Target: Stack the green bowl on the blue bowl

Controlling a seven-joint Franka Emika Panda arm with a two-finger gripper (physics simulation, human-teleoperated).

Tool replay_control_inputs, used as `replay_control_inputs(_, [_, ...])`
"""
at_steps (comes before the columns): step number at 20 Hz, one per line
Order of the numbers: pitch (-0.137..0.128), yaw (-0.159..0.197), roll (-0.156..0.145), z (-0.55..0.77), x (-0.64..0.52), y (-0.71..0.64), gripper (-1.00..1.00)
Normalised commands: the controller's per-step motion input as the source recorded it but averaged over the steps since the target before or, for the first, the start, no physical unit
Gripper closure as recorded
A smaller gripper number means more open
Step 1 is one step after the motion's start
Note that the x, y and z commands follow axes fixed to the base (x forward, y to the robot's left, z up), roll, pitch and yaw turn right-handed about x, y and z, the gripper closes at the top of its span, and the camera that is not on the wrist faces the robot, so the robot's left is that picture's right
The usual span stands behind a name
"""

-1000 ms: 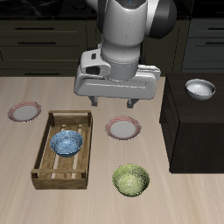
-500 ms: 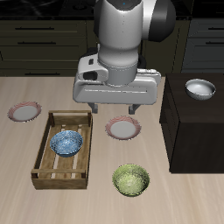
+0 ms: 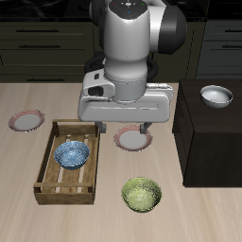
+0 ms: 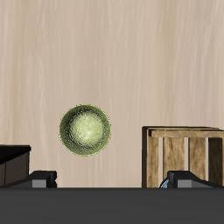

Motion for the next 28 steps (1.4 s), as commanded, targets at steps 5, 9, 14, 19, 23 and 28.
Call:
replay_control_inputs(5, [0.024,-0.005,0.027,-0.08,0.12,0.09,-1.0])
replay_control_inputs(9, [0.003,0.004,0.054,-0.05,0.09,0.11,-1.0])
replay_control_inputs(14, [0.007,0.003,0.011,-0.1,0.13,0.02,-1.0])
replay_control_inputs(19, [0.018,-0.018,-0.013,-0.21,0.18,-0.08,-1.0])
replay_control_inputs(23, [0.04,-0.02,-0.016,-0.29,0.14,-0.06,-1.0])
replay_control_inputs(28, [0.037,-0.016,-0.001,-0.34,0.1,0.05,-1.0])
